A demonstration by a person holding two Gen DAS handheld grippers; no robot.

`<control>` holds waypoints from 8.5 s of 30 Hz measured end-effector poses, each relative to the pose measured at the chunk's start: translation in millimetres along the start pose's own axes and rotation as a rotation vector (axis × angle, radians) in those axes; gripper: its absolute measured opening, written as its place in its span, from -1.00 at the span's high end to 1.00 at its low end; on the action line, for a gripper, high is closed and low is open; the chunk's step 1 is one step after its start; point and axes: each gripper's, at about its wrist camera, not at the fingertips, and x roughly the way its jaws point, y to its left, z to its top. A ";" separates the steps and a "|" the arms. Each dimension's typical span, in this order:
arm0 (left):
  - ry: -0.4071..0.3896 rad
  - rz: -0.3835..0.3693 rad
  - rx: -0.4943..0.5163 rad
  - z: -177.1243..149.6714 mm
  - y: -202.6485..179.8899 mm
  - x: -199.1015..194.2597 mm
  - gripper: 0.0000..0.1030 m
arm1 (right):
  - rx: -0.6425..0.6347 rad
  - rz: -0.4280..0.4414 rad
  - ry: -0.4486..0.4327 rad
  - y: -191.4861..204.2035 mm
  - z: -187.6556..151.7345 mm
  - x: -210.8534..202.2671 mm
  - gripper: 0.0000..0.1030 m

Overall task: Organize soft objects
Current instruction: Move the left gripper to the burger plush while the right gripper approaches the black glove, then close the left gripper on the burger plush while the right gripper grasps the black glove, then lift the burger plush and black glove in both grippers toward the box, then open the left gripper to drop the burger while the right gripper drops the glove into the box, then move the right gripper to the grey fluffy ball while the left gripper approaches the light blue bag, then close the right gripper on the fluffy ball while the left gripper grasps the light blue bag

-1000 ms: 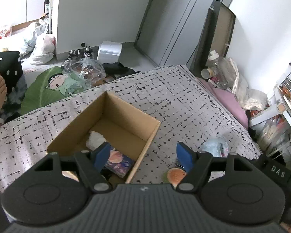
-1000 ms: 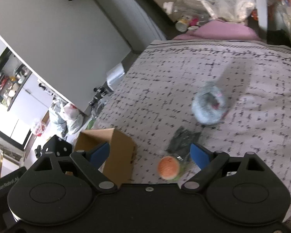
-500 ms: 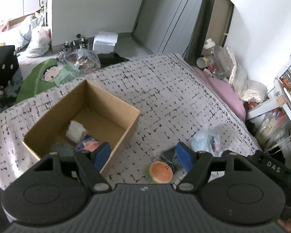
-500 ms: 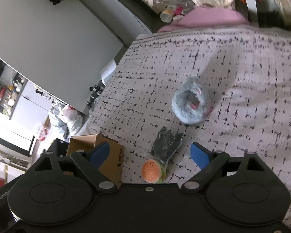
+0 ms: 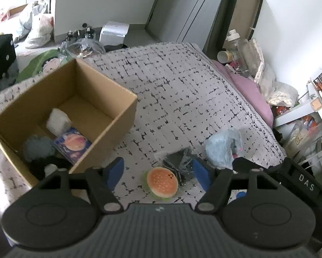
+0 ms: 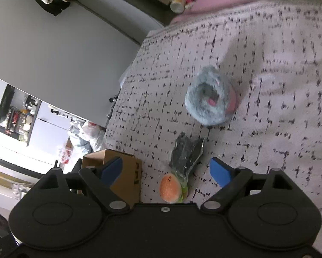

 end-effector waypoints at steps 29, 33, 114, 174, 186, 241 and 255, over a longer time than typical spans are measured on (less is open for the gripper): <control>0.141 0.059 -0.032 -34.0 -7.2 107.8 0.09 | 0.062 -0.010 0.163 -39.1 8.4 89.9 -0.23; 0.144 0.057 -0.032 -35.7 -8.9 108.4 0.30 | 0.045 -0.018 0.148 -39.2 10.7 96.9 -0.06; -0.178 0.031 -0.107 51.0 158.4 -53.9 0.40 | -0.388 0.202 -0.090 123.8 -71.4 68.5 0.73; -0.142 0.224 0.114 36.4 74.7 -34.2 -0.59 | -0.256 0.035 -0.073 91.6 -36.7 28.9 -0.90; -0.149 0.180 0.160 25.7 24.0 -27.6 -0.59 | -0.063 -0.021 -0.133 36.7 -3.3 2.7 -0.91; 0.063 -0.158 0.172 20.8 -111.2 154.7 0.32 | 0.353 -0.111 -0.158 -90.8 54.5 64.1 0.55; -0.024 -0.190 0.180 29.2 -118.9 113.8 0.80 | 0.248 -0.012 -0.193 -65.9 52.6 48.8 0.71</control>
